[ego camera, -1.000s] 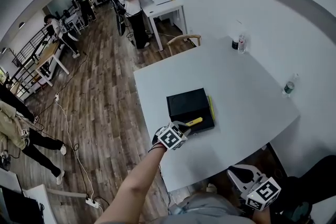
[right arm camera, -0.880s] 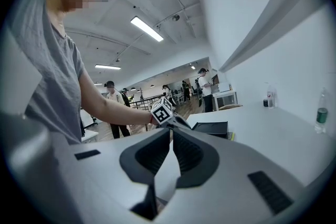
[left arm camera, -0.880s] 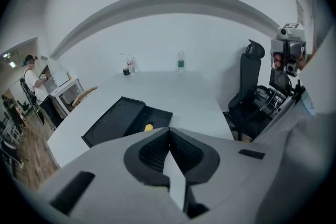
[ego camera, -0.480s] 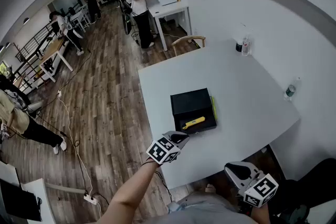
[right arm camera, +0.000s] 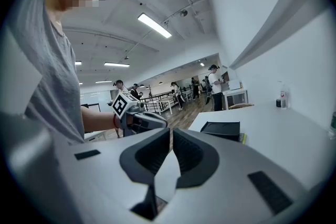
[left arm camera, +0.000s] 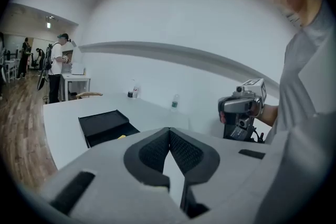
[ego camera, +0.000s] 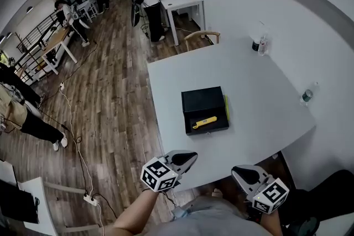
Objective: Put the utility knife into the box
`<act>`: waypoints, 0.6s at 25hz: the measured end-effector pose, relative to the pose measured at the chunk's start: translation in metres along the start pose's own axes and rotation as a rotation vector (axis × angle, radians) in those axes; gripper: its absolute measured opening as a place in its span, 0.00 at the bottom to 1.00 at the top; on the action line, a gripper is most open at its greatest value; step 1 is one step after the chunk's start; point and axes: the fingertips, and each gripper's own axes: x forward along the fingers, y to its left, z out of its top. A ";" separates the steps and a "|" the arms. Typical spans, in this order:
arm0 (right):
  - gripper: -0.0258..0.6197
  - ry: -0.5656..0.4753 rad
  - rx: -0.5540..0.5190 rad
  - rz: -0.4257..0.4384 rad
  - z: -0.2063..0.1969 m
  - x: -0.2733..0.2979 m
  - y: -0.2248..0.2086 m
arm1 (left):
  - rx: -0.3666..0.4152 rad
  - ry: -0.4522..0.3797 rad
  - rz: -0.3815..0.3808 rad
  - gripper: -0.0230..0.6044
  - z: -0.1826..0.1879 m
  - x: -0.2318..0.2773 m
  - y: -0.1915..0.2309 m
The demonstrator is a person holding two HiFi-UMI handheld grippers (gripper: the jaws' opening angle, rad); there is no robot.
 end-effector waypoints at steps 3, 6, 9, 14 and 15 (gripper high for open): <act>0.09 0.003 -0.001 0.005 -0.001 0.002 0.004 | -0.014 -0.056 -0.002 0.06 0.005 -0.012 -0.014; 0.09 0.004 -0.003 0.012 -0.001 0.005 0.008 | 0.011 -0.092 -0.002 0.06 0.012 -0.022 -0.028; 0.09 0.011 -0.004 0.021 -0.002 0.008 0.011 | 0.040 -0.124 -0.013 0.06 0.019 -0.029 -0.045; 0.09 0.012 -0.015 0.031 0.001 0.012 0.011 | 0.110 -0.231 -0.063 0.06 0.036 -0.036 -0.079; 0.09 0.013 -0.019 0.033 0.002 0.012 0.012 | 0.111 -0.259 -0.071 0.07 0.041 -0.038 -0.084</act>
